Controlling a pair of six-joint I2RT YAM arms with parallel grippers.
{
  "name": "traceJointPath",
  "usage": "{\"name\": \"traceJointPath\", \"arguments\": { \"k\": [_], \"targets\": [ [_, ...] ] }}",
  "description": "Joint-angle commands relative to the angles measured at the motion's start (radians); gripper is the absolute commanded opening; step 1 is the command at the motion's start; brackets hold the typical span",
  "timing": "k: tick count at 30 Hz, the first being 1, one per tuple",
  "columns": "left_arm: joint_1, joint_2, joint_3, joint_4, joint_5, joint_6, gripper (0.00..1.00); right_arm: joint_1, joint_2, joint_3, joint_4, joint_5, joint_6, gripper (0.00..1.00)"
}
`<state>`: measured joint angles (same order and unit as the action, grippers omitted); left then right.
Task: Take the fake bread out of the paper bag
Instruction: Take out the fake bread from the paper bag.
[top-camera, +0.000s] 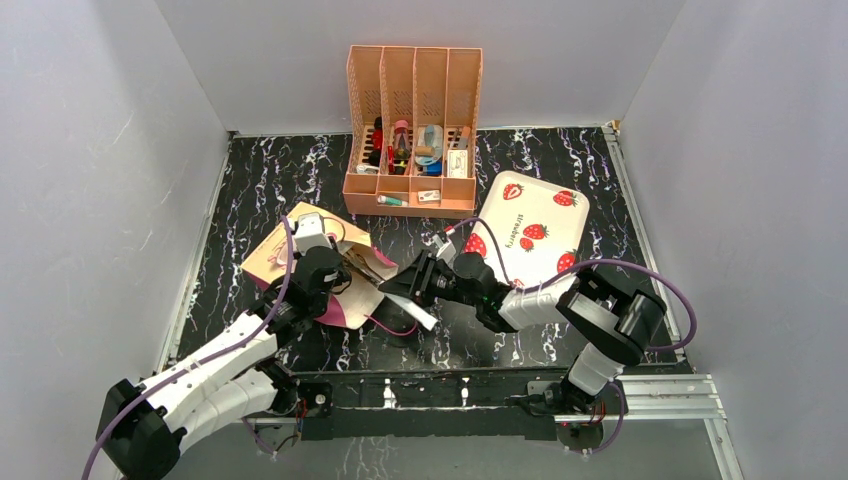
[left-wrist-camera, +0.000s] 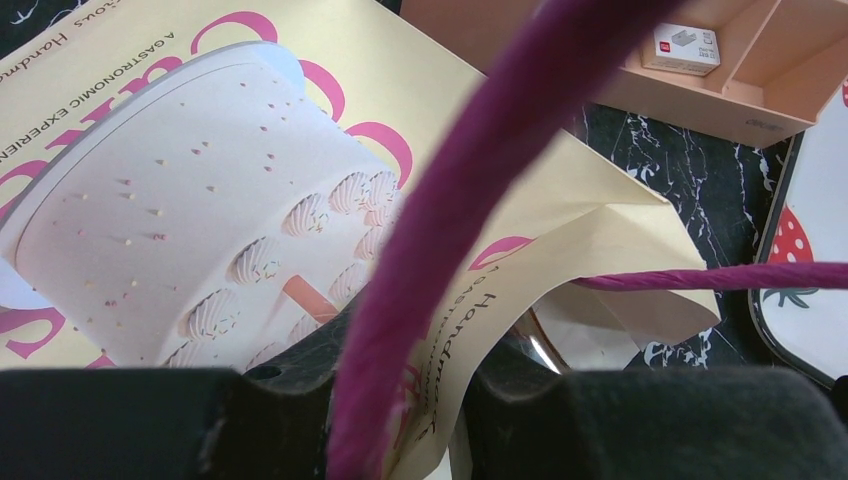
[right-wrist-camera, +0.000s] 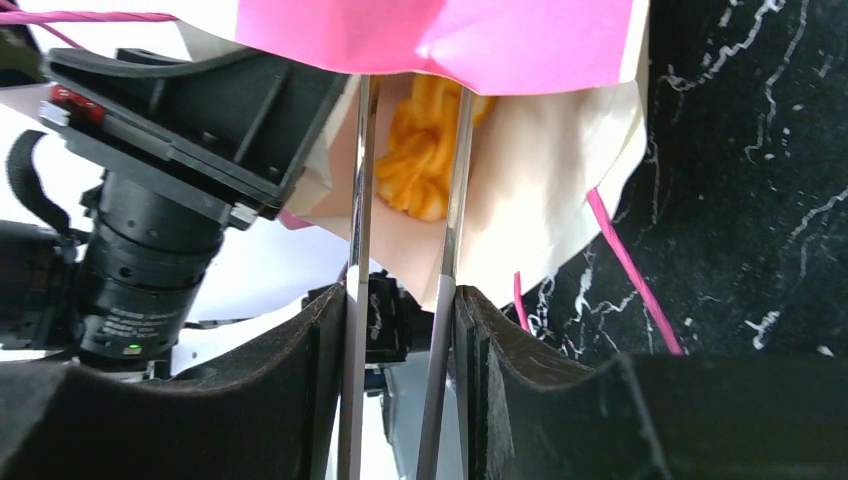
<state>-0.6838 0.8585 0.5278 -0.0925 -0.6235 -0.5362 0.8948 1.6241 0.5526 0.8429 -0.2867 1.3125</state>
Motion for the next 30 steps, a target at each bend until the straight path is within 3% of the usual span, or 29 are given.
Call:
{"name": "traceJointPath", "arguments": {
  "k": [1, 30],
  "targets": [
    [-0.003, -0.019, 0.035, -0.019, -0.025, -0.019, 0.24, -0.01, -0.009, 0.0, 0.169, 0.001, 0.052, 0.38],
    [-0.005, -0.011, 0.043, -0.006, 0.032, -0.027, 0.24, -0.013, 0.103, 0.066, 0.255, 0.049, 0.108, 0.46]
  ]
}}
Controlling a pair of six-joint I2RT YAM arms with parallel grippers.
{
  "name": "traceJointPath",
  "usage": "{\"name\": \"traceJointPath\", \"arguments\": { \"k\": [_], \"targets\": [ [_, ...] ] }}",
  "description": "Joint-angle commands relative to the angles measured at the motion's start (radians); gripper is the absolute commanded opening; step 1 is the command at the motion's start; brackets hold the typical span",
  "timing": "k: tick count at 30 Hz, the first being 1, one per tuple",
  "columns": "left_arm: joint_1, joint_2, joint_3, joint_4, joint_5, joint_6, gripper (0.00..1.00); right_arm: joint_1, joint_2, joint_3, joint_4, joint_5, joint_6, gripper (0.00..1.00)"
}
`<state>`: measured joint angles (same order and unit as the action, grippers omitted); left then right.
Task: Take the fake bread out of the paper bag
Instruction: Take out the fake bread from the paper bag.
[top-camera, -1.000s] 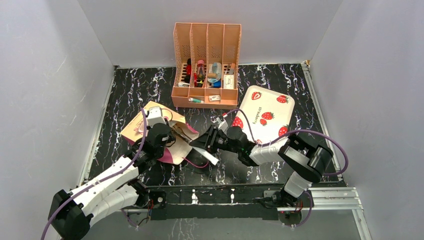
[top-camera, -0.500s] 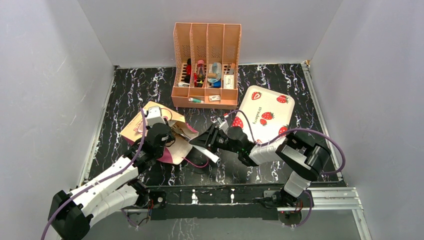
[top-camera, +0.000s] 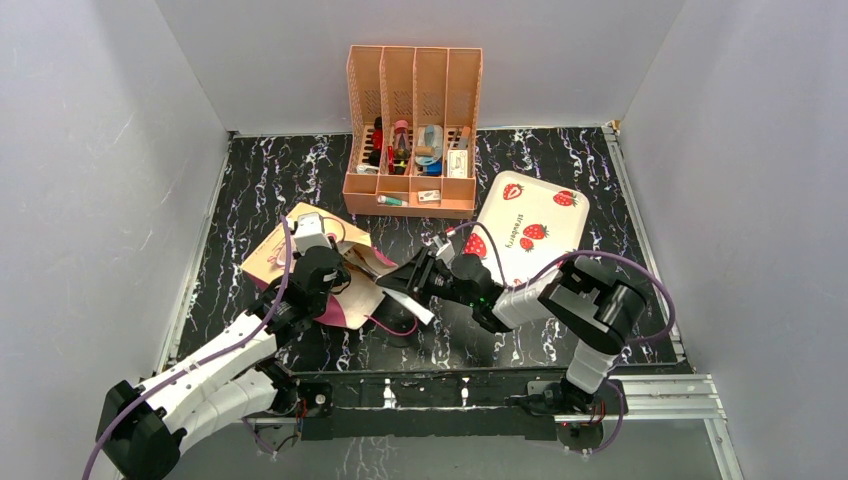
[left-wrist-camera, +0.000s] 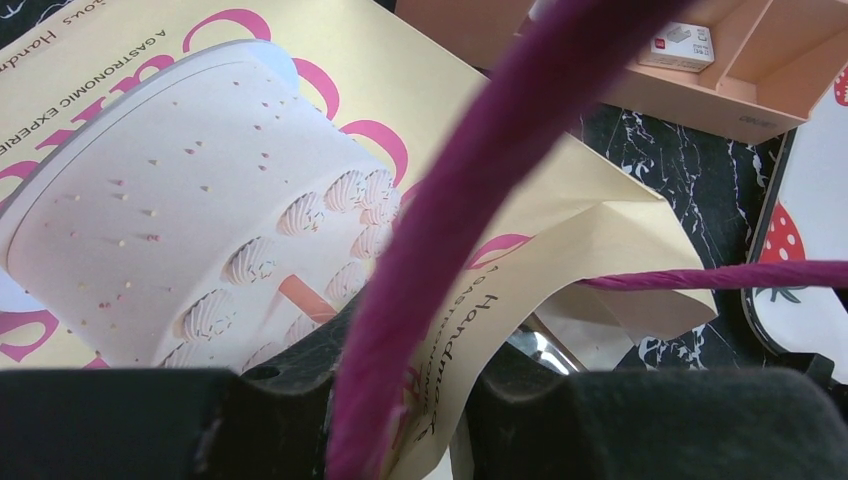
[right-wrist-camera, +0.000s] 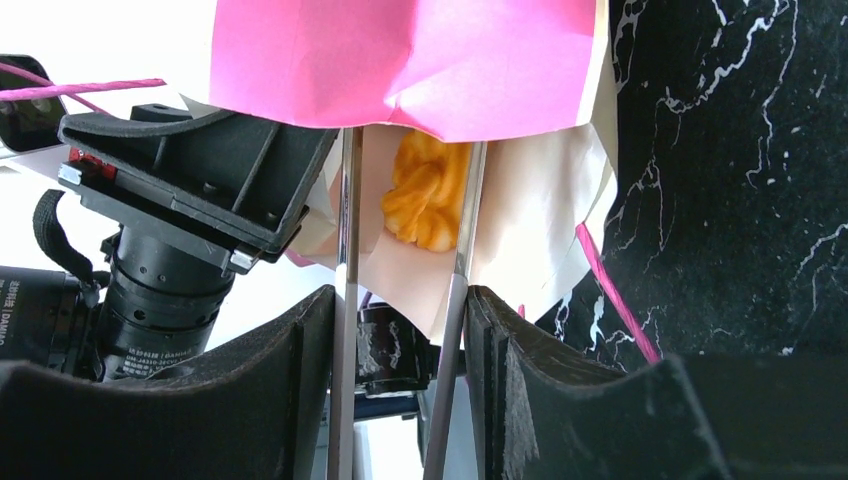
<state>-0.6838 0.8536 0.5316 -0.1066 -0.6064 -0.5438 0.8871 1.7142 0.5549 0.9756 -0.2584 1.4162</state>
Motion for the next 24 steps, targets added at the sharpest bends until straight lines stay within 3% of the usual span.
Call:
{"name": "traceJointPath", "arguments": {
  "k": [1, 17, 21, 23, 24],
  "targets": [
    [-0.005, -0.003, 0.039, 0.008, 0.017, -0.019, 0.24, -0.005, 0.019, 0.072, 0.122, 0.022, 0.003, 0.46],
    [-0.005, -0.022, 0.031, -0.003, 0.028, -0.019, 0.24, -0.005, 0.174, 0.231, 0.134, 0.006, 0.003, 0.45],
    [-0.005, -0.032, 0.034, -0.011, 0.01, -0.021, 0.24, -0.005, 0.196, 0.244, 0.146, -0.01, 0.015, 0.29],
    [-0.005, -0.038, 0.037, -0.018, -0.017, -0.029, 0.25, -0.005, 0.194, 0.234, 0.139, -0.018, 0.015, 0.09],
    [-0.005, -0.04, 0.043, -0.027, -0.04, -0.038, 0.25, -0.005, 0.186, 0.225, 0.13, -0.022, 0.014, 0.06]
  ]
}}
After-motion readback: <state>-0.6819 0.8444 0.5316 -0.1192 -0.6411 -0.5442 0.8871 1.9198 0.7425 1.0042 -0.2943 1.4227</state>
